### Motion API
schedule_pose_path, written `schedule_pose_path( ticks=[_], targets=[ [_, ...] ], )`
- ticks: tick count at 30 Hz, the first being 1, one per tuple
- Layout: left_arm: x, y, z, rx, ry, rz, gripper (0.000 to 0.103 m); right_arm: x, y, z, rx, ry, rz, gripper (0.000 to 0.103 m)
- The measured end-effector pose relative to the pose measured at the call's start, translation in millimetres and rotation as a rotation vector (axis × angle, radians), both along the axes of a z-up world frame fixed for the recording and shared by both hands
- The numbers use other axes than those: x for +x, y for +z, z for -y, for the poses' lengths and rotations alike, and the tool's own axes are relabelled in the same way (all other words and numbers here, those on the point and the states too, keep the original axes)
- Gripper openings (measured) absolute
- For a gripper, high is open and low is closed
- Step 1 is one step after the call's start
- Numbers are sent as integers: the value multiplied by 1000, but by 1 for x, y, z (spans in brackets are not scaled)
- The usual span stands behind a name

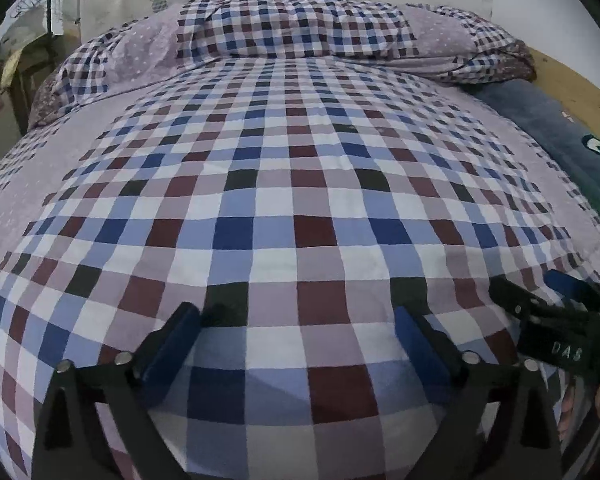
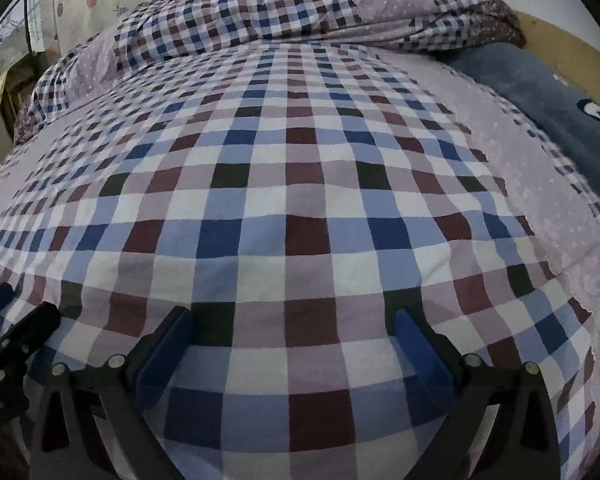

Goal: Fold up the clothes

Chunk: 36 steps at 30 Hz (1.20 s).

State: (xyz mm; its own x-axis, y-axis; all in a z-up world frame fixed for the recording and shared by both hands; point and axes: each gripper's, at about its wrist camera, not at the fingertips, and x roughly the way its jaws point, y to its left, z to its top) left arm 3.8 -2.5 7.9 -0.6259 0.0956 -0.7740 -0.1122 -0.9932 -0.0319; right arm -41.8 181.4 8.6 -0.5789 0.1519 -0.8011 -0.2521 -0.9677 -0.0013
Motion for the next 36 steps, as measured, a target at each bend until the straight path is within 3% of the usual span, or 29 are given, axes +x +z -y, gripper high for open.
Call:
schedule_pose_path(
  ticks=[36],
  targets=[
    [-15, -5, 1, -5, 25, 3, 103, 2, 1, 1, -7, 0, -8, 103]
  ],
)
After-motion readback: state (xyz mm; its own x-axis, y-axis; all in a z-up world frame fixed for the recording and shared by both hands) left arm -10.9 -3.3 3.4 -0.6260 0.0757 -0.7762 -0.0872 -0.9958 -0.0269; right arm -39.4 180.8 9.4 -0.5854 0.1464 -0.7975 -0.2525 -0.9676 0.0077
